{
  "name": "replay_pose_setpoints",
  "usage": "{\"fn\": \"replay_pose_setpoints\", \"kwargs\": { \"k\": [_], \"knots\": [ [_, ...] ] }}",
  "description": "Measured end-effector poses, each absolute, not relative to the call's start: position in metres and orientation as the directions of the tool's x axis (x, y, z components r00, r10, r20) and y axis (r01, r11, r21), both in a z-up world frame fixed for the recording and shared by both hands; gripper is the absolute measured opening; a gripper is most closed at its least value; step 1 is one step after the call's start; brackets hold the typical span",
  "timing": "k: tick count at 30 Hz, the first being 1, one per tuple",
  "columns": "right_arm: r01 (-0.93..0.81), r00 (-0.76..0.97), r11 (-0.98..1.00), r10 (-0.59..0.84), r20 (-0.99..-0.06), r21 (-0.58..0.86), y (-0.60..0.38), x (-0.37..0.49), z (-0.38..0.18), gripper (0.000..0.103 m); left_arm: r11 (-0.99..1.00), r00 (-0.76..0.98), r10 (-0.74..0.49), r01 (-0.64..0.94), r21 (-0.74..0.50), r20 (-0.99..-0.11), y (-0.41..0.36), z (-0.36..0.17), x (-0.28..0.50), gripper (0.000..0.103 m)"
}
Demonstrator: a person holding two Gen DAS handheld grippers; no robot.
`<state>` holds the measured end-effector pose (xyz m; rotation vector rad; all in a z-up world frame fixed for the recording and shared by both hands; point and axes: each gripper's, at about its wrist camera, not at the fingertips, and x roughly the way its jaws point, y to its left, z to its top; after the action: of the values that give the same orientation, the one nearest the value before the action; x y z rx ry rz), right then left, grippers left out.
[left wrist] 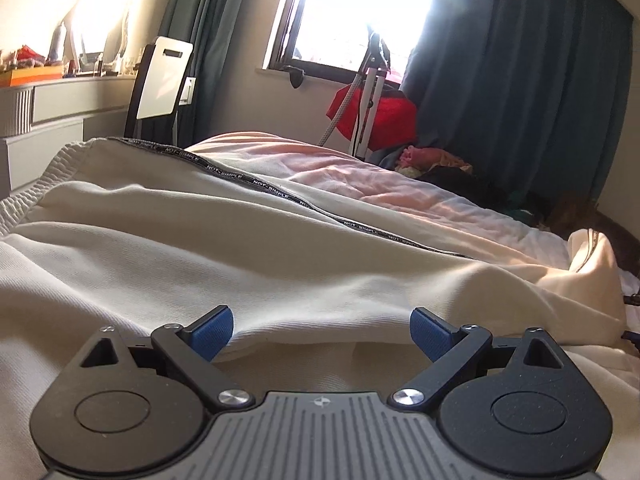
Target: Fold clothes
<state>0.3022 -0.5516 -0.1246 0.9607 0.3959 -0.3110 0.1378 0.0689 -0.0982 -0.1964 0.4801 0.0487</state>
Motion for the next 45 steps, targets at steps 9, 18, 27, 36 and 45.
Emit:
{"fn": "replay_pose_setpoints", "kwargs": {
  "k": [9,18,27,36,45],
  "knots": [
    [0.355,0.903,0.561,0.000,-0.429,0.748,-0.560,0.333,-0.152,0.045,0.992,0.883,-0.016,-0.043,-0.116,-0.470,0.043,-0.106,0.135,0.097],
    [0.342,0.934,0.608,-0.136,-0.330,0.716,-0.555,0.312,-0.123,0.009,0.981,0.864,-0.053,-0.050,-0.190,-0.501,0.049,-0.113,0.143,0.097],
    [0.503,0.859,0.675,-0.319,-0.401,0.539,-0.561,0.238,-0.091,0.008,0.984,0.876,-0.028,-0.061,-0.167,-0.481,0.051,-0.106,0.133,0.097],
    [0.522,0.852,0.444,-0.220,-0.476,0.728,-0.598,0.192,-0.116,0.008,0.992,0.896,-0.018,-0.041,-0.123,-0.443,0.038,-0.091,0.117,0.097],
    [0.479,0.872,0.435,-0.135,-0.470,0.763,-0.598,0.208,-0.137,0.031,0.998,0.900,-0.015,-0.014,-0.064,-0.436,0.025,-0.097,0.123,0.097]
  ]
}}
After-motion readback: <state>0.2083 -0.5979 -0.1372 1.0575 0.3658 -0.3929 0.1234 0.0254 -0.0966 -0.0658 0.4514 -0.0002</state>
